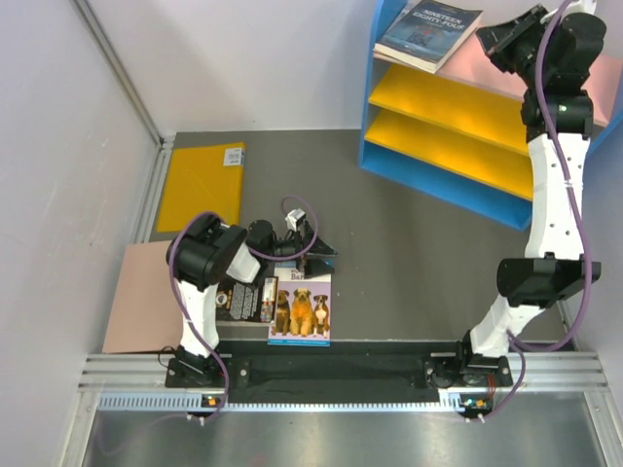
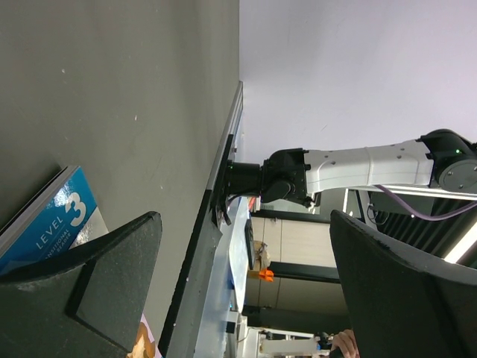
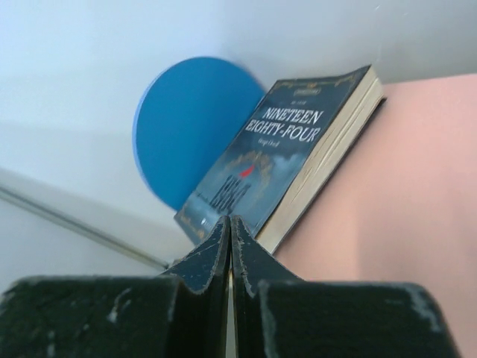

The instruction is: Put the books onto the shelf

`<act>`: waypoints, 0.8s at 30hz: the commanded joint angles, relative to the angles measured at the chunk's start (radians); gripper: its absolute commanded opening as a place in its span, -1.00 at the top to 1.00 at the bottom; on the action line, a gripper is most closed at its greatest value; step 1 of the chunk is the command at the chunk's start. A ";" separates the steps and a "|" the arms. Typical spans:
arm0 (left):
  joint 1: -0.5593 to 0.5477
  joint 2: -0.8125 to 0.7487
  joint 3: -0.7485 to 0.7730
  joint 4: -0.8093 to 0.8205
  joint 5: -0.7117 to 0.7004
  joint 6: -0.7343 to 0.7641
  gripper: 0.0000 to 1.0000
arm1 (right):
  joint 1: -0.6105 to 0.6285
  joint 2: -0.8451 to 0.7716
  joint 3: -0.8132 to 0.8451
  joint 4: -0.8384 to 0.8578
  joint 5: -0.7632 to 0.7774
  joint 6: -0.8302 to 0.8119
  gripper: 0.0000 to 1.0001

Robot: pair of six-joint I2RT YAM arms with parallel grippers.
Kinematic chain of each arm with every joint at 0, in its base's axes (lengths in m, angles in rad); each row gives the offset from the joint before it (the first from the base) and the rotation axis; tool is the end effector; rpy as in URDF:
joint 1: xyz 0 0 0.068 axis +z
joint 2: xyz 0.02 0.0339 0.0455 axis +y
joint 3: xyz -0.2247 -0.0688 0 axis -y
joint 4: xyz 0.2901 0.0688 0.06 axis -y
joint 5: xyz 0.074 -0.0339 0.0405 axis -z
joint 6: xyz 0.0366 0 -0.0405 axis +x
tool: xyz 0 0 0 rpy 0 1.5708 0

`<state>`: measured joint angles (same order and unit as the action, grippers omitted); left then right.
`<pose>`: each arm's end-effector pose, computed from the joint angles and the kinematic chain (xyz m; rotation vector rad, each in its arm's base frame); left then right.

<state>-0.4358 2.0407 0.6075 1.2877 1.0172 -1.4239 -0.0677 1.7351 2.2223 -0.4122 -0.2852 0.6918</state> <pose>0.2708 -0.1604 0.0212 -0.1009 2.2369 -2.0698 0.3936 -0.0164 0.5322 0.3456 1.5016 0.7120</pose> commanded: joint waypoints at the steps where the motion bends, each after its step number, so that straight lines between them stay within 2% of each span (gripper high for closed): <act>1: -0.009 -0.022 -0.012 0.410 -0.011 0.017 -0.97 | -0.003 0.086 0.086 -0.014 0.104 -0.040 1.00; 24: -0.009 -0.020 -0.022 0.410 -0.011 0.020 -0.97 | 0.009 0.271 0.160 0.072 0.153 0.017 1.00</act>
<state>-0.4408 2.0399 0.5907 1.2877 1.0046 -1.4223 -0.0669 1.9545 2.3283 -0.4099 -0.1352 0.6792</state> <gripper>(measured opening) 0.985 0.003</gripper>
